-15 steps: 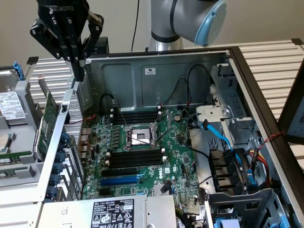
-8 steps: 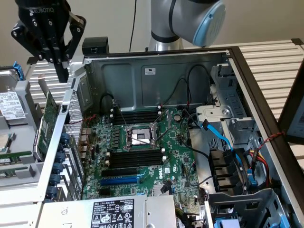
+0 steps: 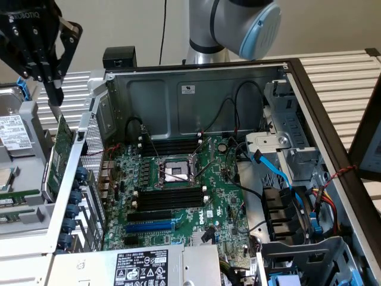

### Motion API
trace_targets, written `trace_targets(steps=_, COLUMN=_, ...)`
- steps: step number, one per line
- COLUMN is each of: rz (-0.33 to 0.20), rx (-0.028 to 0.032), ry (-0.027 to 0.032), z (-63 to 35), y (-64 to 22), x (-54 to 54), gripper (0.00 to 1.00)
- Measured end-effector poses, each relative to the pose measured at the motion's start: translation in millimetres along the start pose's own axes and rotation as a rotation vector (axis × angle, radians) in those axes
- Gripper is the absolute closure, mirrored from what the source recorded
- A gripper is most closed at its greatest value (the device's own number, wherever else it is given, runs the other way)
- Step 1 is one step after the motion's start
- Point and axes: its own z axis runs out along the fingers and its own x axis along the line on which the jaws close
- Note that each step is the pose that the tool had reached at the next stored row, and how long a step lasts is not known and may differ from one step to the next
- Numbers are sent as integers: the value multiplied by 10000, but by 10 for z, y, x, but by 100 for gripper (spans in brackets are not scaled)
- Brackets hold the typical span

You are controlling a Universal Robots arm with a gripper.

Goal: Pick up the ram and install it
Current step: 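Reach for the ram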

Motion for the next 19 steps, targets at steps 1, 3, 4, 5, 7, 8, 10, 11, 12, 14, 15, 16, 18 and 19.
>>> trace_targets(steps=1, rz=-1, rx=0, ry=0, z=0, y=-3, x=45, gripper=89)
trace_targets(steps=3, rz=-2, rx=0, ry=-1, z=-3, y=-10, x=136, gripper=89)
trace_targets(steps=4, rz=-1, rx=0, ry=0, z=-4, y=-13, x=181, gripper=89)
trace_targets(steps=5, rz=-1, rx=0, ry=-1, z=-4, y=-16, x=225, gripper=89)
trace_targets(steps=7, rz=-1, rx=0, ry=0, z=-6, y=-23, x=319, gripper=89)
trace_targets(steps=8, rz=-1, rx=0, ry=0, z=-7, y=-26, x=364, gripper=89)
trace_targets(steps=10, rz=-1, rx=0, ry=-1, z=-8, y=-32, x=452, gripper=89)
trace_targets(steps=11, rz=0, rx=0, ry=0, z=-9, y=-35, x=499, gripper=89)
trace_targets(steps=12, rz=-1, rx=0, ry=-1, z=-9, y=-39, x=546, gripper=89)
trace_targets(steps=14, rz=-1, rx=0, ry=-1, z=-10, y=-45, x=637, gripper=89)
trace_targets(steps=15, rz=-2, rx=0, ry=-1, z=-10, y=-49, x=682, gripper=89)
trace_targets(steps=16, rz=-2, rx=0, ry=0, z=-11, y=-52, x=727, gripper=89)
trace_targets(steps=18, rz=-1, rx=0, ry=-1, z=-11, y=-58, x=817, gripper=89)
trace_targets(steps=19, rz=-1, rx=0, ry=0, z=-11, y=-61, x=862, gripper=89)
